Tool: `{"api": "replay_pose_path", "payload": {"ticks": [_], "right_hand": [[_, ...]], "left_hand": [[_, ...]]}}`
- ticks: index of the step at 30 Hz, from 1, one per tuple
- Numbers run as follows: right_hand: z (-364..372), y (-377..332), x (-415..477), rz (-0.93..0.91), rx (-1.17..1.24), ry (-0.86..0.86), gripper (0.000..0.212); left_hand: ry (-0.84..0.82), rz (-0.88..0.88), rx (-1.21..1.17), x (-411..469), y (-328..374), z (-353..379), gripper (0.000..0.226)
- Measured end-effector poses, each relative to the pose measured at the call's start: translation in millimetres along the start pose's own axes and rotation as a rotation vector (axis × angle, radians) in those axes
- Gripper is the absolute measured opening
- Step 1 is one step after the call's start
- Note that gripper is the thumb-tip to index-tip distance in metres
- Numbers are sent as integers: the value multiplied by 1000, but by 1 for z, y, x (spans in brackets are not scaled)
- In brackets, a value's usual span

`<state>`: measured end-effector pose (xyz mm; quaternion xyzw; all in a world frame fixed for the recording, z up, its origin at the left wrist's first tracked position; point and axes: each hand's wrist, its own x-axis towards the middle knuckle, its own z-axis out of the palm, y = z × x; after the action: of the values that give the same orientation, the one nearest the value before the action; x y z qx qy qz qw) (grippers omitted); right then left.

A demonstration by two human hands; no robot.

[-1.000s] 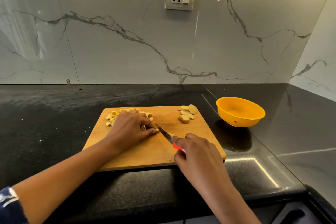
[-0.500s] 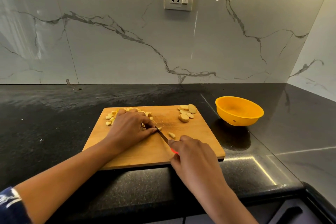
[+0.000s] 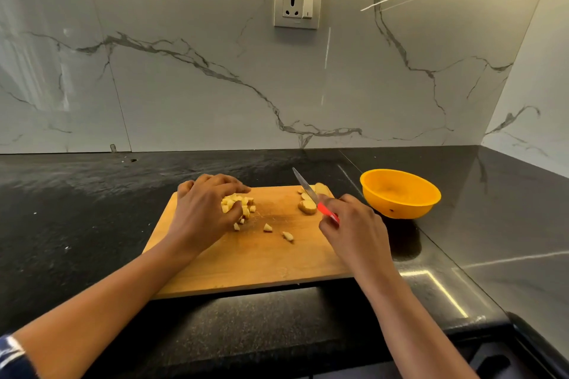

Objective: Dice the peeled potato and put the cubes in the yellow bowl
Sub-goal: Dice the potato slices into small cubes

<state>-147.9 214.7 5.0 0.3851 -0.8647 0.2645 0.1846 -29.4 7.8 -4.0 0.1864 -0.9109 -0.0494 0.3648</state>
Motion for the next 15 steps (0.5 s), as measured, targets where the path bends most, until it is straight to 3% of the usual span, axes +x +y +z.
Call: {"api": "replay_pose_path", "payload": {"ticks": [3,6,8,15], "right_hand": [[4,0,0,7,28,-27,45],[5,1,0,13,33,-52,45],[6,3,-1,24,27,-71,45],[6,3,-5,45,47,-76,47]], "left_hand": [[-44,174,-8,1,6,3,37],[-335,360,87,5,19,7,47],[-416,358,173,11,22,11,37],[-132,289,328,21,0,0,18]]}}
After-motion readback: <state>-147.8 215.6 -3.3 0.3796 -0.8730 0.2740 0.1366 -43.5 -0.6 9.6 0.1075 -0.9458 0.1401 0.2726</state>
